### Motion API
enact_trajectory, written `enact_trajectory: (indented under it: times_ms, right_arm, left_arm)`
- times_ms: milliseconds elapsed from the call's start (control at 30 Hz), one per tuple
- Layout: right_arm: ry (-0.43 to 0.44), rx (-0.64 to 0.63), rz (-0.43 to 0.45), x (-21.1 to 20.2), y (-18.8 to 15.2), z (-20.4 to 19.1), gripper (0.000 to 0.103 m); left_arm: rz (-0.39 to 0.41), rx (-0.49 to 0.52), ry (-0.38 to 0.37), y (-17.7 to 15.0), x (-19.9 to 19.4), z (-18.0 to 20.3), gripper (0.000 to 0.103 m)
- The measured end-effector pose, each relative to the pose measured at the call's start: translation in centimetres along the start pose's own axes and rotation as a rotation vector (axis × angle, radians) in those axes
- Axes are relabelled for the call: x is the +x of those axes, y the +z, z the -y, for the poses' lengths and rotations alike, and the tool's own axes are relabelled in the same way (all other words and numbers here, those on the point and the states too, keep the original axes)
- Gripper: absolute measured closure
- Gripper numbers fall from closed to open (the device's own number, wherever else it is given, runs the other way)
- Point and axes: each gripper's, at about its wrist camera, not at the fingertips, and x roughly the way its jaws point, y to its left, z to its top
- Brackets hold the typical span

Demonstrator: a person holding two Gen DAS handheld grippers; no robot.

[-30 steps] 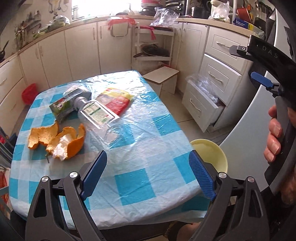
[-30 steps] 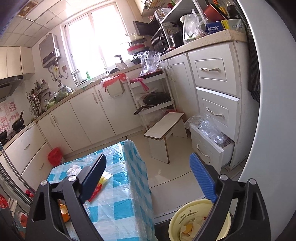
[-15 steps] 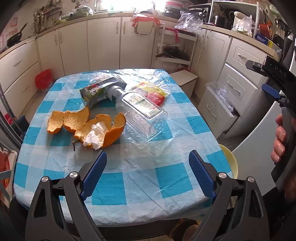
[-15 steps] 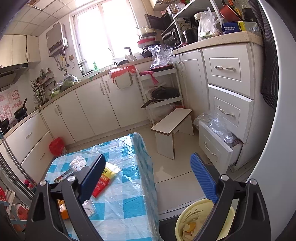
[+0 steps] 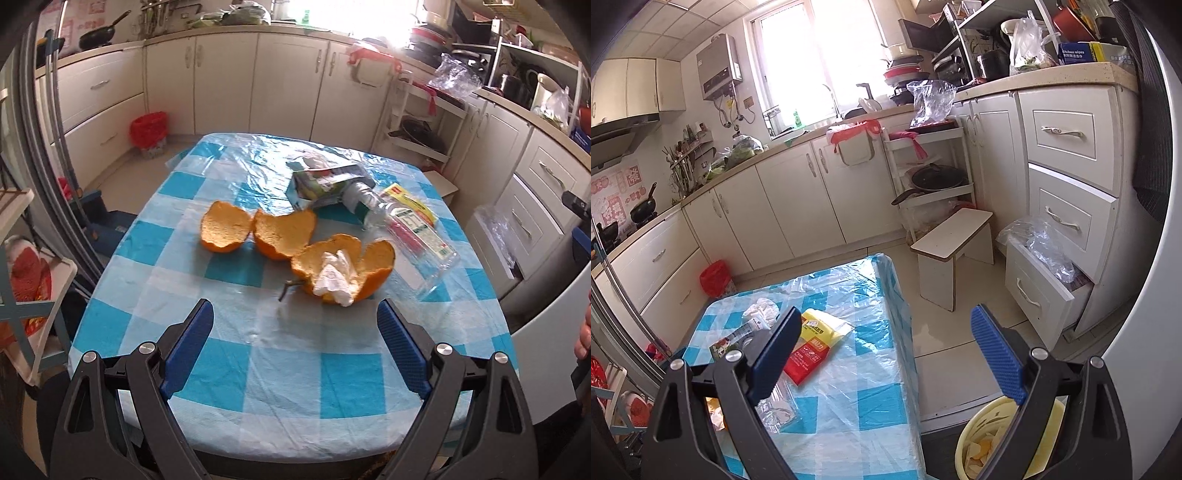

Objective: Collect trash
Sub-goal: 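Return both open tools to the table, then grasp the white tissue inside the orange peel with the right tool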

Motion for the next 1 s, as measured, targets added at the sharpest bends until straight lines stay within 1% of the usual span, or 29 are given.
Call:
enact_trajectory:
  times_ms: [167,233,367,467,533,600,700,733,800,933,1000]
  right_arm:
    - [0.023,-0.025,-0.009,0.3,-0.2,-1.2,0.014]
    - [0.047,-0.039,-0.006,0.3,-0.4,-2.0,0.014]
    - [0.139,-0.105,-0.010,0.6,-0.8,-5.2,0.015]
    - [0.230,-0.208,-0.038,1.4,-1.8,-9.2,0.021]
    - [0.296,-0.288,-0.070,2.1,-3.0,-12.1,0.027]
    - [0.354,-0.353,-0.118,3.0,-4.1,-14.7,0.030]
    - [0.401,-0.436,-0.217,4.9,-5.9,-17.9,0.040]
    - [0.406,-0.453,-0.252,5.7,-6.5,-18.7,0.044]
    - [0.406,-0.472,-0.315,7.2,-7.6,-20.0,0.046]
    - [0.393,-0.491,-0.398,9.2,-9.7,-21.6,0.052]
    - [0.368,-0.500,-0.433,10.0,-10.7,-22.1,0.055]
  left_arm:
    - [-0.005,-0.043,0.025,0.3,0.6,-1.9,0.017]
    - [-0.009,-0.063,0.039,0.2,0.8,-2.6,0.017]
    - [-0.018,-0.099,0.055,0.1,1.2,-3.8,0.017]
    - [-0.022,-0.113,0.064,0.1,1.3,-4.5,0.017]
    - [-0.022,-0.119,0.068,0.0,1.3,-5.0,0.017]
    - [-0.021,-0.129,0.072,0.0,1.4,-5.5,0.017]
    - [-0.023,-0.143,0.077,-0.1,1.5,-6.4,0.017]
    - [-0.025,-0.147,0.078,-0.1,1.6,-6.8,0.017]
    - [-0.028,-0.159,0.079,-0.2,1.7,-7.3,0.017]
    - [-0.033,-0.185,0.075,-0.3,1.9,-8.6,0.017]
    - [-0.034,-0.194,0.073,-0.4,2.0,-9.1,0.017]
